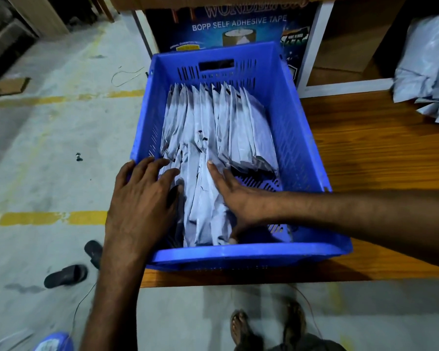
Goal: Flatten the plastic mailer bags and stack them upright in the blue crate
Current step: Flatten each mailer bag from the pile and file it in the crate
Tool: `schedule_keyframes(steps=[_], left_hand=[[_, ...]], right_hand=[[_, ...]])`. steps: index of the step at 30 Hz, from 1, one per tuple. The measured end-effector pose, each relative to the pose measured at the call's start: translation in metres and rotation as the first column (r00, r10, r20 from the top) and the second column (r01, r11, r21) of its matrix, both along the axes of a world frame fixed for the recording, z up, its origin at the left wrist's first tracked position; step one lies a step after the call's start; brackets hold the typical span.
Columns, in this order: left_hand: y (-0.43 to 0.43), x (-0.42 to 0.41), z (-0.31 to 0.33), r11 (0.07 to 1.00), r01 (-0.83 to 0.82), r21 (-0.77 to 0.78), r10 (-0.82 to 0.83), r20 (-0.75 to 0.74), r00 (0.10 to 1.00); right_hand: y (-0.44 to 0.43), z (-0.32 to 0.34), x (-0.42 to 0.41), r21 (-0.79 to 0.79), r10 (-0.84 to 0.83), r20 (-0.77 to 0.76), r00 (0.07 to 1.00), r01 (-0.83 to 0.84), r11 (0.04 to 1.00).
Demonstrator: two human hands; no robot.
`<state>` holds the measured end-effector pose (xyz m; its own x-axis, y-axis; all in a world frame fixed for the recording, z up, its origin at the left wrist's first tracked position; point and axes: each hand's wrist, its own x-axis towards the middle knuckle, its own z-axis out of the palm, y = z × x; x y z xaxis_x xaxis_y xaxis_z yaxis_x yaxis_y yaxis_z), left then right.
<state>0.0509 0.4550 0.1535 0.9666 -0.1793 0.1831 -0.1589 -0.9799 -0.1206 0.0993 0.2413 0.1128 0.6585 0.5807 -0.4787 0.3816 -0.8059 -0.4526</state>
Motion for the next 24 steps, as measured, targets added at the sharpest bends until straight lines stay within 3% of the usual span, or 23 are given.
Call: schedule_keyframes(steps=[9,15,20,24], left_hand=[[-0.001,0.001,-0.001,1.0,-0.012,0.004,0.012,-0.013,1.0],[-0.003,0.002,-0.001,1.0,-0.011,0.0,0.011,-0.016,1.0],[-0.001,0.003,-0.001,1.0,-0.004,-0.002,0.004,-0.004,1.0],[-0.001,0.003,-0.002,1.0,0.004,-0.028,-0.004,0.007,1.0]], right_hand=[[-0.005,0.004,0.011,-0.09,-0.052,0.175,0.983,0.068,0.994],[0.008,-0.011,0.015,-0.064,0.035,0.125,0.992,-0.027,0.998],[0.004,0.005,0.02,-0.073,-0.001,0.1,0.995,0.009,0.997],[-0.006,0.028,0.012,-0.131,-0.027,0.272,0.962,0.065,0.989]])
